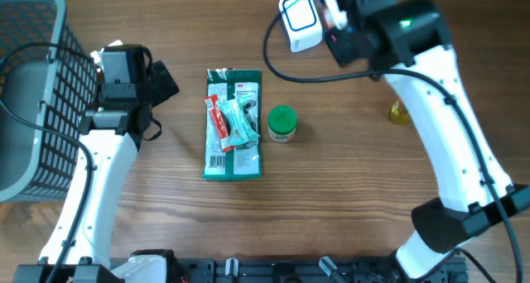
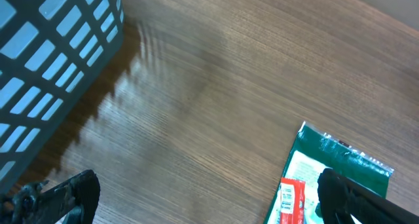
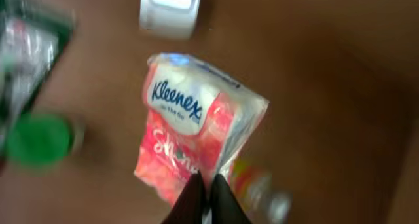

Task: Scan the item barcode
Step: 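Place the Kleenex pack on the table right side and release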

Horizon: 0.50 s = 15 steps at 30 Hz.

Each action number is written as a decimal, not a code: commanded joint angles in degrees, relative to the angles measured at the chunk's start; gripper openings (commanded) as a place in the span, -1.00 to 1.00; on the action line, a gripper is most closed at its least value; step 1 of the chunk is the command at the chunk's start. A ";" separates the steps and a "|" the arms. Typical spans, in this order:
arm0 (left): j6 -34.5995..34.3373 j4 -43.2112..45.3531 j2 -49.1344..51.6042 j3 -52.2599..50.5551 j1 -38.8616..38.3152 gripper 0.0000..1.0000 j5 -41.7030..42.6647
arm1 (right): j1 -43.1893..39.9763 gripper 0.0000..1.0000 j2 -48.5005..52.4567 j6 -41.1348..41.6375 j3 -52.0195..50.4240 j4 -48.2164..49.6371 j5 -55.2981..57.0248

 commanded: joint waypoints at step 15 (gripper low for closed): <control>0.09 0.11 0.07 0.24 0.22 1.00 -0.74 | -4.28 -0.73 1.70 14.67 -41.11 15.65 3.23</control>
